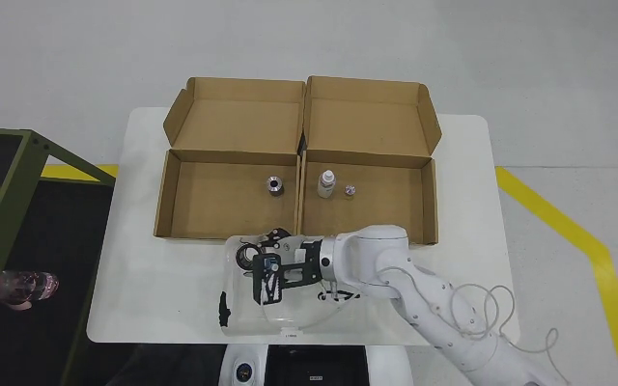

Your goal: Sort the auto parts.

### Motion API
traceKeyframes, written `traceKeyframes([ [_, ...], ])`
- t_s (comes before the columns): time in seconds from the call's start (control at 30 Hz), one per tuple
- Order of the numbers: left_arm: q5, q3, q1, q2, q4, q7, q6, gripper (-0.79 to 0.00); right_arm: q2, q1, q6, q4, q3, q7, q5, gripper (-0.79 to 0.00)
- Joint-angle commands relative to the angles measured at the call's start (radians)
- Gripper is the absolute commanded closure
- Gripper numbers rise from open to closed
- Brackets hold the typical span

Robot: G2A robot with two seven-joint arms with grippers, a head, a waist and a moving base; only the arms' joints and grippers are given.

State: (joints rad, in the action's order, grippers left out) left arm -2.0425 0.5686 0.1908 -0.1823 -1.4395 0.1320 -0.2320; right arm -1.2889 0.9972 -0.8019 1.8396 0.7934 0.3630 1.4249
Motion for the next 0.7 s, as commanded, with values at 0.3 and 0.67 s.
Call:
traceKeyframes([
  [0.3, 0.000, 0.000, 0.000, 0.000, 0.000, 0.000, 0.000, -0.785, -0.009, -0.051, 0.034, -0.045, 0.003, -0.022, -0.007, 0.000],
  [0.67, 0.000, 0.000, 0.000, 0.000, 0.000, 0.000, 0.000, -0.785, -0.026, -0.121, 0.069, -0.126, -0.003, -0.040, -0.024, 0.000],
])
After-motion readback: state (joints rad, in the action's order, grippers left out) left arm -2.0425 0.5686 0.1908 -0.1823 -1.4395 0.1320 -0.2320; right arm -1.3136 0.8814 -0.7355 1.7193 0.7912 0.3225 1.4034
